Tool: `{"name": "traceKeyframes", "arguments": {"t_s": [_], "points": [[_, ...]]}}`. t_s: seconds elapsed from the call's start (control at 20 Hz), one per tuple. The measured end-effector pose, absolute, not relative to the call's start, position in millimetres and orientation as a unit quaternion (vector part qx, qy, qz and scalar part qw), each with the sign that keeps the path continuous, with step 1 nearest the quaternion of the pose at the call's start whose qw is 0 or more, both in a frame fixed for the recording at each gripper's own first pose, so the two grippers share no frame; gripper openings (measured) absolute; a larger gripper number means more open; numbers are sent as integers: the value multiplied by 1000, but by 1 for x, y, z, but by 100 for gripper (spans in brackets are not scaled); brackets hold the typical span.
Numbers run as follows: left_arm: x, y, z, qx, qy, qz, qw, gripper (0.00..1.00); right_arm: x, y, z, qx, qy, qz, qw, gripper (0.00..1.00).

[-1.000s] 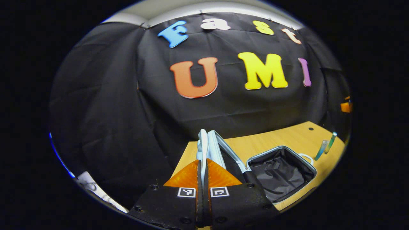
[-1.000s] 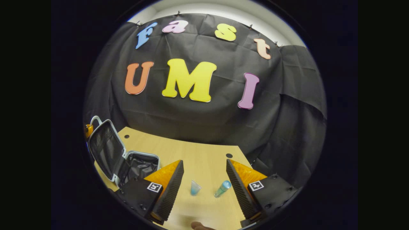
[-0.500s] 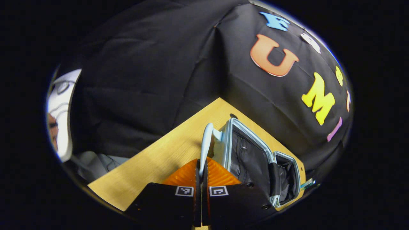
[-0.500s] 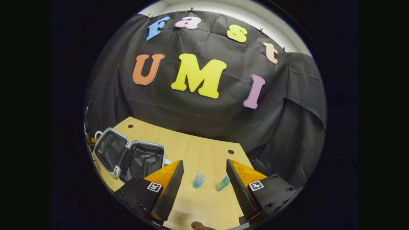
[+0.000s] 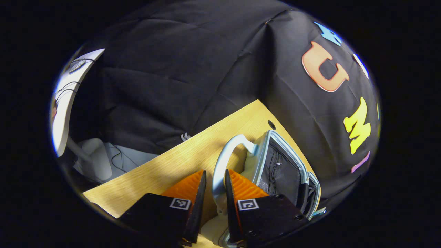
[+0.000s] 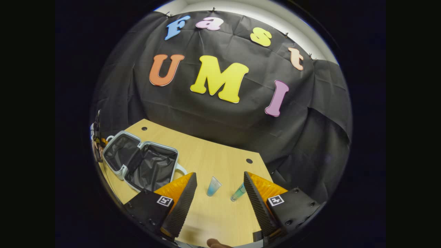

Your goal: First open the suitcase, pack the skin care products into it, and then close the suitcase.

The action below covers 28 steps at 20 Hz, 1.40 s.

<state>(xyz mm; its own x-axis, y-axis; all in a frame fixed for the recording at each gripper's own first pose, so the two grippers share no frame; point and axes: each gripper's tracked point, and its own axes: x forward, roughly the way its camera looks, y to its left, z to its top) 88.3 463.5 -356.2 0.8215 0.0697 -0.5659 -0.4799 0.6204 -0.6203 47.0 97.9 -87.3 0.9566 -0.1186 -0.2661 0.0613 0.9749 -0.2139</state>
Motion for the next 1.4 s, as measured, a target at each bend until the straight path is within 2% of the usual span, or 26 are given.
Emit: {"name": "traceKeyframes", "arguments": {"t_s": [0.05, 0.1, 0.15, 0.2, 0.25, 0.3, 0.4, 0.6, 0.9, 1.0, 1.25, 1.4], "points": [[81, 467, -360, -406, 263, 174, 858, 58, 46, 94, -88, -97, 142, -44, 984, 82], [72, 469, -359, -404, 271, 187, 853, 48, 46, 89, -88, -93, 140, -43, 985, 82], [68, 470, -356, -400, 268, 197, 854, 82, 45, 83, -88, -91, 138, -43, 985, 82], [60, 473, -352, -383, 266, 212, 859, 75, 45, 77, -91, -90, 138, -42, 985, 82], [55, 474, -346, -369, 261, 219, 865, 74, 45, 71, -93, -87, 141, -42, 985, 82], [50, 471, -339, -355, 259, 221, 871, 92, 45, 65, -97, -82, 144, -40, 985, 81], [37, 461, -325, -326, 266, 226, 879, 98, 46, 52, -103, -73, 149, -38, 985, 81], [35, 403, -275, -278, 241, 194, 909, 98, 49, 25, -115, -61, 158, -35, 985, 82], [53, 247, -187, -173, 144, 109, 968, 98, 55, -16, -130, -33, 163, -26, 986, 81], [61, 194, -179, -145, 130, 75, 978, 98, 60, -32, -136, -34, 167, -28, 985, 82], [73, 61, -194, -144, 150, -15, 978, 98, 71, -69, -155, -35, 177, -32, 983, 82], [78, -23, -213, -104, 156, -78, 979, 98, 77, -96, -171, -37, 191, -39, 980, 82]]}}
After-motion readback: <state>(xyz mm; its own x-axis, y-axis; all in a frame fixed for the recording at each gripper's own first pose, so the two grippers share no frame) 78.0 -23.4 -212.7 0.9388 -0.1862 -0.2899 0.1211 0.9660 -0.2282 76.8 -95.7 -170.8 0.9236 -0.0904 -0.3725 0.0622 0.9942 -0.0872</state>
